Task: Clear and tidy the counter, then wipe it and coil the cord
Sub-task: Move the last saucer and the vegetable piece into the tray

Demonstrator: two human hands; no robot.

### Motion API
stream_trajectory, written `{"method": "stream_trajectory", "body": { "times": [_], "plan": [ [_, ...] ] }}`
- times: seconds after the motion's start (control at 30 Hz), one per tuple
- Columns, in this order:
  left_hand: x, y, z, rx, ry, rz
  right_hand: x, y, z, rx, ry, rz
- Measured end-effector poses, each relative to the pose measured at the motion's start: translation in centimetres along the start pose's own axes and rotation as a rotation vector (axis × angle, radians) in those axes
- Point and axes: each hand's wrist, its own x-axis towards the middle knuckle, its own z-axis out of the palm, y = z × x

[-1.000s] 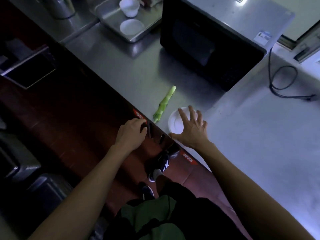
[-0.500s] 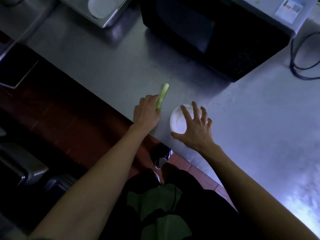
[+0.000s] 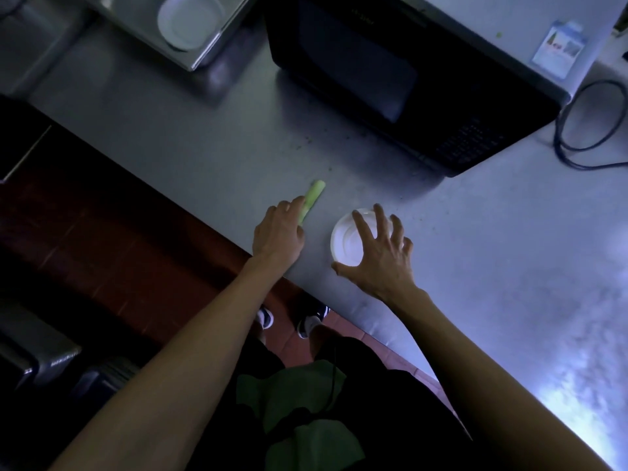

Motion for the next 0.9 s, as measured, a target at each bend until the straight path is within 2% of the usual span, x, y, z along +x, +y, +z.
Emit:
{"method": "stream_trajectory", "body": {
  "times": [0.23, 0.67, 0.9],
  "plan": [
    [0.5, -5.8, -4.8, -0.086, 0.061, 0.011, 3.1, -5.6, -1.4, -0.048, 0.027, -0.04],
    [1.5, -25.4, -17.6, -0.175, 0.236, -0.093, 11.8, -27.2, -5.6, -0.06, 0.121, -0.179],
    [2.4, -31.8, -22.4, -0.141, 0.288, -0.106, 15.2, -34.6, -6.8, -0.069, 0.154, -0.219]
  ]
}}
